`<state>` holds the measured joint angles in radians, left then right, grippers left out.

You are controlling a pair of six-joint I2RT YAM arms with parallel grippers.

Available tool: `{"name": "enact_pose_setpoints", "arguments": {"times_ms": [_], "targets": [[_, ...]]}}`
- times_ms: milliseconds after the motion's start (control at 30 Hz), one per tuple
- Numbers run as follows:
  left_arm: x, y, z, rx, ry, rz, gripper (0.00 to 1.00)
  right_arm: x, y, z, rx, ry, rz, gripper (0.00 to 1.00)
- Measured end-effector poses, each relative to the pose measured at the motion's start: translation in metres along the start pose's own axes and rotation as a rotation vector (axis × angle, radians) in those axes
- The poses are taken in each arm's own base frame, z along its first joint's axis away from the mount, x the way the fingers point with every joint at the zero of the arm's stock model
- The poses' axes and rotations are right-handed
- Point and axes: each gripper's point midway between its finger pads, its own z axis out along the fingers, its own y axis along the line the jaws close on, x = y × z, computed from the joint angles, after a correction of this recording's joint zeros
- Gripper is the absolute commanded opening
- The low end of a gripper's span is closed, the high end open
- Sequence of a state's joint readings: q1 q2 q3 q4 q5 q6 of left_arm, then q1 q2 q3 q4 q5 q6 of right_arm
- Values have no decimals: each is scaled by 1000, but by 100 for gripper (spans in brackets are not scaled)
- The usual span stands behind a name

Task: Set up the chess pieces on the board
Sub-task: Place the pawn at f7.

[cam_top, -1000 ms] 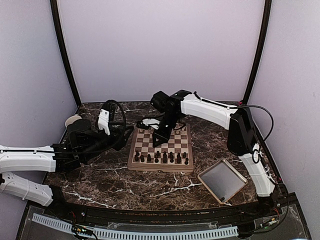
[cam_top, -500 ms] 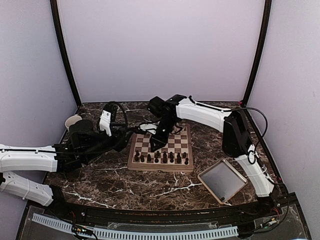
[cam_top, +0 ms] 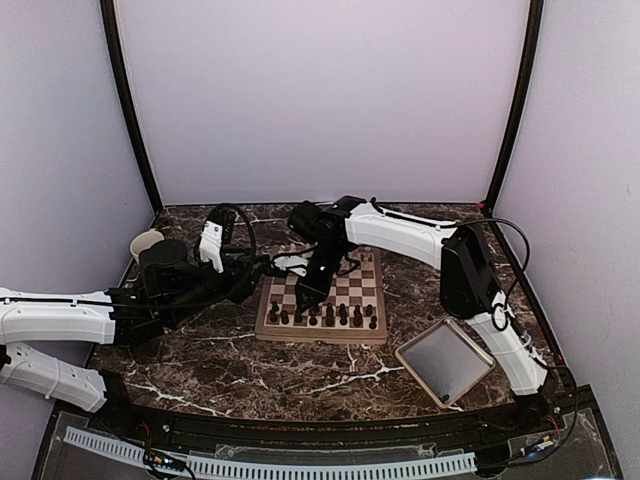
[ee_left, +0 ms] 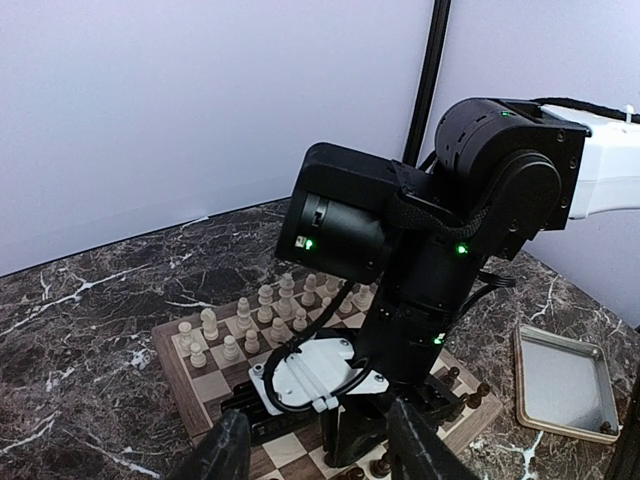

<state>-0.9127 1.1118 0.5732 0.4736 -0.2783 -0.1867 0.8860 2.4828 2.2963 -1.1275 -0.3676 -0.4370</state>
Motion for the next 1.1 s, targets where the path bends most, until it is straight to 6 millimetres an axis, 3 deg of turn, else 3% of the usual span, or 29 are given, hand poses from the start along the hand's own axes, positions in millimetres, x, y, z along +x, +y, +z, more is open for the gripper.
{"name": "enact_pose_setpoints", "arguments": {"times_ms": [133, 367, 800, 967, 1100], "targets": [[0, 0, 0, 0, 0, 0, 49, -1, 2, 1, 1, 0, -5, 16], [1, 0, 1, 0, 2, 0, 50, 0, 0, 1, 14, 7, -3, 27], [4, 2, 1, -8, 10, 3, 51, -1, -2, -2, 38, 12, -8, 33], [9, 5, 1, -25, 27, 14, 52, -11, 0, -25, 72, -25, -23, 35], [14, 6, 3, -33, 53, 29, 51, -23, 3, -65, 118, -89, -42, 35]]}}
